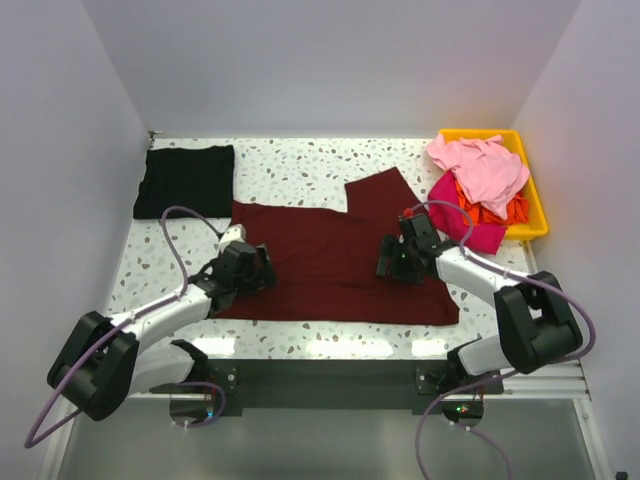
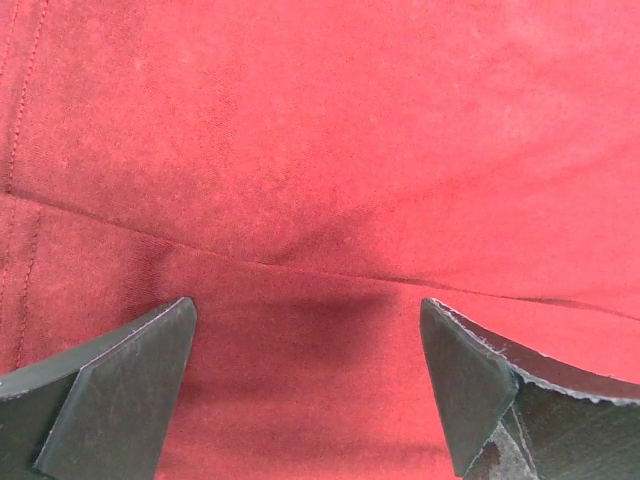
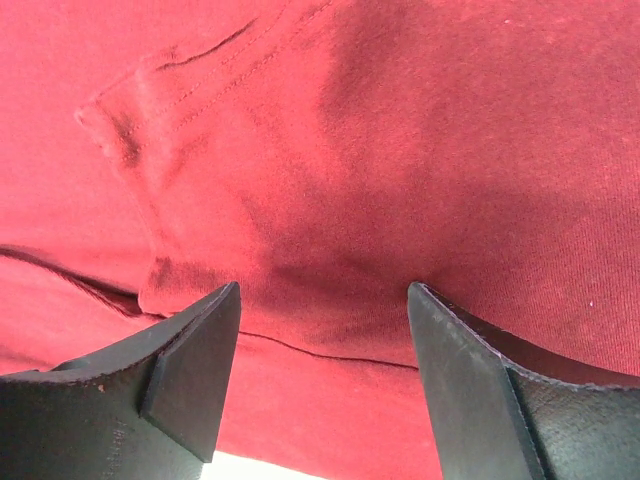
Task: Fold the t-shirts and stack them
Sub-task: Fold the tshirt
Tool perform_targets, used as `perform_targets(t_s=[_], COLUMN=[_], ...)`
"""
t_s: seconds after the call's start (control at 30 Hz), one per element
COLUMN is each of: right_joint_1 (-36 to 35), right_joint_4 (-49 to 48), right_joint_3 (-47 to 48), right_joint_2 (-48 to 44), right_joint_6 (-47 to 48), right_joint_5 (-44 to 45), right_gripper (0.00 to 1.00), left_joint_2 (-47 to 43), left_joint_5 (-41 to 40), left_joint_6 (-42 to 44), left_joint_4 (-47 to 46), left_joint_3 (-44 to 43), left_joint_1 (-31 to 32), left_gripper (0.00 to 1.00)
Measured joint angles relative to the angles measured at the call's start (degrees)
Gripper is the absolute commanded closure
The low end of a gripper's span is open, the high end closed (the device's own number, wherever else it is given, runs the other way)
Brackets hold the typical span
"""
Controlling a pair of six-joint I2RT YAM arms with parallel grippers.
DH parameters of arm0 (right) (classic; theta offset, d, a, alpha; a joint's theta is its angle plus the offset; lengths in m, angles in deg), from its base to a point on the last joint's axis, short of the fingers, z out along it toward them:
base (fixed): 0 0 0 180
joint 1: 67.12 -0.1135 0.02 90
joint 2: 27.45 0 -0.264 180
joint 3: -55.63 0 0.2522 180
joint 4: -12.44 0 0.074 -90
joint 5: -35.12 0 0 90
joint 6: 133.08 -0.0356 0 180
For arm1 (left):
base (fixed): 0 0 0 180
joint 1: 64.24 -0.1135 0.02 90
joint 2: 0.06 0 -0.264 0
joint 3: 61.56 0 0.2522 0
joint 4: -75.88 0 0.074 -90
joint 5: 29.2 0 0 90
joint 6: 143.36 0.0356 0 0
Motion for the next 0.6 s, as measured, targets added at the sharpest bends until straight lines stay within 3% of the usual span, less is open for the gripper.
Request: perform_targets(t_s=[0.33, 0.6], right_joint_1=[-0.5, -0.5], right_joint_4=[3.8, 17.7], right_joint_3=[-6.5, -3.1], right_joint_2=[-9.2, -13.0], right_joint_6=[-2.9, -2.9], right_joint_5=[-1.2, 2.6], right_gripper=[0.27, 0.19], left_joint_2=[-8.6, -10.6], left_joint_5=[0.8, -1.1], left_joint_6=[-6.8, -6.8], left_joint_4=[11.2, 22.4], left_joint_3=[1.6, -3.8], left_joint_1=[2.4, 3.1], left_gripper=[0.0, 0.0])
